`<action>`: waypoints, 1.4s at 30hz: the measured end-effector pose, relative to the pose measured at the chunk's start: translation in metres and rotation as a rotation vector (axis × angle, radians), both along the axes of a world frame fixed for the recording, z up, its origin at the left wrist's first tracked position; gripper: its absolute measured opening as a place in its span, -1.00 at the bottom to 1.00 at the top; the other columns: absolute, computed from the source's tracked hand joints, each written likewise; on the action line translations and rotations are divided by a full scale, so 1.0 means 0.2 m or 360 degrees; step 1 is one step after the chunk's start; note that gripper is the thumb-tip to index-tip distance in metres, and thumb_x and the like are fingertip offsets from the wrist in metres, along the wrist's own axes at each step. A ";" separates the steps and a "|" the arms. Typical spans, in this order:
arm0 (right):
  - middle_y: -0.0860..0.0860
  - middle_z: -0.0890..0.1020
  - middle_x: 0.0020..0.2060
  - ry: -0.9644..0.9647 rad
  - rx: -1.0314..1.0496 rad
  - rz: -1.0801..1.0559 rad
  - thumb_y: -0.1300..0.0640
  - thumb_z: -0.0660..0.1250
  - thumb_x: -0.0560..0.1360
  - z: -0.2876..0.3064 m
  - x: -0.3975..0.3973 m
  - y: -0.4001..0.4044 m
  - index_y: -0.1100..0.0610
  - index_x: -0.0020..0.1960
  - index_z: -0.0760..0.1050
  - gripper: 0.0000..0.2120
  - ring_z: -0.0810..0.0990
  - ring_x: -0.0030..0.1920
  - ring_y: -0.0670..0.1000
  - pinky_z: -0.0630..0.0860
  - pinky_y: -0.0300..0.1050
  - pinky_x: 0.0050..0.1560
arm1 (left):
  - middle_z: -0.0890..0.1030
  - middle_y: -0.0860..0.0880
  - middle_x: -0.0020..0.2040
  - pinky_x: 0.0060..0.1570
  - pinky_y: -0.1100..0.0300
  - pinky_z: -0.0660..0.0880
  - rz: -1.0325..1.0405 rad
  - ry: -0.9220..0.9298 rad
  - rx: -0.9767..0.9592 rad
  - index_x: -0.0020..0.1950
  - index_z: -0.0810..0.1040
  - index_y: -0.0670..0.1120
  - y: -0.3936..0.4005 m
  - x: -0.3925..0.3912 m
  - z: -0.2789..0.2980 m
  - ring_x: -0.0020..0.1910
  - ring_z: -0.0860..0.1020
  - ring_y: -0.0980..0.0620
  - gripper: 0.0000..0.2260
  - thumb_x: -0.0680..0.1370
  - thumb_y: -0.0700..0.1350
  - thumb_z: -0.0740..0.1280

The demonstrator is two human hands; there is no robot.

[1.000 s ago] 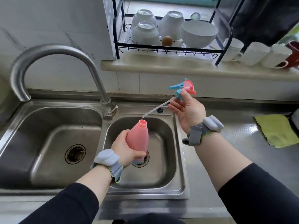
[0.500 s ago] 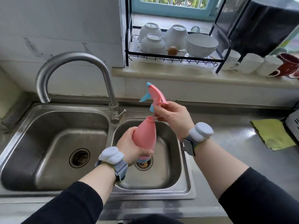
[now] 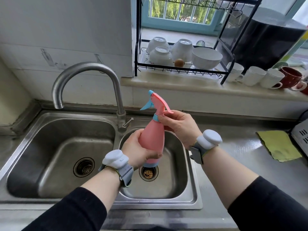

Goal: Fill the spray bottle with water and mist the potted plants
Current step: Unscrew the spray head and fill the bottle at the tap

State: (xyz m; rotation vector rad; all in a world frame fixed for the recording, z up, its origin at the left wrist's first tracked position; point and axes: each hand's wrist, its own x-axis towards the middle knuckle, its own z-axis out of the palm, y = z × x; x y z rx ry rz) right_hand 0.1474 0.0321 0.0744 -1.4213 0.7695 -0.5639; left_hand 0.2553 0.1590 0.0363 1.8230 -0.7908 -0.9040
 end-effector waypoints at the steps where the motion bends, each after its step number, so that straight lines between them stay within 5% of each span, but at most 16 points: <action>1: 0.12 0.70 -0.05 -0.0017 0.0023 -0.0009 0.11 0.50 0.38 0.00 0.00 0.00 0.13 -0.02 0.64 -0.80 0.67 0.01 0.14 0.55 0.17 0.16 | 0.58 0.10 -0.01 -0.11 0.22 0.48 0.0005 0.0000 -0.0004 0.12 0.45 0.15 0.00 0.00 0.00 -0.04 0.55 0.10 -0.35 0.14 -0.15 0.63; 5: 0.08 0.69 -0.12 -0.0026 0.0057 -0.0127 0.01 0.61 0.20 0.00 0.04 0.03 0.13 -0.05 0.60 -0.60 0.65 -0.07 0.10 0.54 0.24 0.14 | 0.57 0.08 0.03 -0.09 0.19 0.50 0.0009 -0.0037 -0.0034 0.13 0.43 0.15 0.00 -0.02 0.02 -0.02 0.55 0.08 -0.35 0.14 -0.11 0.63; 9: 0.00 0.70 -0.13 0.0011 0.0018 -0.0199 0.00 0.58 0.27 -0.01 0.06 0.05 0.05 -0.05 0.64 -0.70 0.65 -0.07 0.04 0.57 0.15 0.13 | 0.53 0.05 0.10 -0.02 0.12 0.52 0.0016 -0.0089 -0.0040 0.15 0.40 0.15 -0.01 -0.03 0.02 0.02 0.54 0.04 -0.31 0.12 -0.03 0.62; 13: -0.02 0.70 -0.11 0.0098 -0.0042 -0.0216 -0.08 0.58 0.22 0.00 0.08 0.06 0.05 0.00 0.59 -0.58 0.66 -0.05 0.02 0.59 -0.02 0.01 | 0.48 0.05 0.12 0.00 0.11 0.53 0.0039 -0.0149 -0.0038 0.17 0.38 0.12 -0.01 -0.04 0.01 0.03 0.52 0.04 -0.28 0.09 0.01 0.61; 19: 0.05 0.71 -0.14 0.0009 0.0092 -0.0163 0.05 0.50 0.36 0.01 0.09 0.06 0.08 -0.05 0.67 -0.81 0.66 -0.10 0.06 0.58 0.04 0.03 | 0.38 0.04 0.12 0.02 0.08 0.53 0.0082 -0.0186 -0.0021 0.16 0.34 0.06 -0.01 -0.03 0.02 0.06 0.49 0.02 -0.27 0.12 -0.01 0.64; 24: -0.02 0.71 -0.14 0.0104 -0.0002 -0.0241 -0.10 0.55 0.25 0.01 0.13 0.07 0.03 -0.03 0.63 -0.65 0.67 -0.07 0.04 0.60 0.04 0.04 | 0.33 0.04 0.15 0.10 0.06 0.51 0.0087 -0.0225 0.0040 0.24 0.29 0.07 -0.02 -0.04 0.02 0.09 0.45 0.03 -0.21 0.13 0.05 0.62; 29: -0.02 0.70 -0.10 0.0133 -0.0026 -0.0290 -0.02 0.51 0.30 0.00 0.14 0.05 0.03 0.02 0.63 -0.68 0.66 -0.02 0.05 0.57 0.15 0.12 | 0.39 0.02 0.19 0.15 0.04 0.49 0.0052 -0.0149 0.0062 0.32 0.24 0.12 -0.03 -0.04 0.02 0.13 0.47 0.00 -0.13 0.12 0.13 0.60; 33: -0.01 0.68 -0.10 0.0185 -0.0094 -0.0340 -0.13 0.57 0.11 0.01 0.16 0.06 0.05 0.02 0.54 -0.46 0.66 -0.05 0.05 0.58 0.14 0.08 | 0.50 0.02 0.13 -0.08 0.20 0.47 -0.0049 -0.0060 0.0084 0.35 0.20 0.15 -0.03 -0.05 0.02 0.09 0.50 -0.01 -0.17 0.15 0.02 0.48; 37: 0.06 0.70 -0.08 0.0047 0.0128 -0.0256 -0.02 0.56 0.20 0.01 0.14 0.04 0.05 0.01 0.62 -0.59 0.67 -0.03 0.11 0.55 0.19 0.15 | 0.49 0.03 0.17 0.16 0.01 0.48 -0.0014 -0.0131 0.0091 0.31 0.28 0.16 -0.02 -0.05 0.02 0.16 0.47 -0.05 -0.16 0.05 0.11 0.46; 42: 0.04 0.70 -0.12 0.0147 0.0055 -0.0303 -0.10 0.55 0.22 0.01 0.15 0.06 0.05 -0.05 0.60 -0.62 0.66 -0.03 0.12 0.56 0.19 0.13 | 0.45 0.09 0.14 0.14 -0.03 0.48 0.0047 -0.0170 0.0069 0.14 0.28 0.23 -0.03 -0.05 0.01 0.15 0.46 -0.04 -0.22 -0.02 0.20 0.49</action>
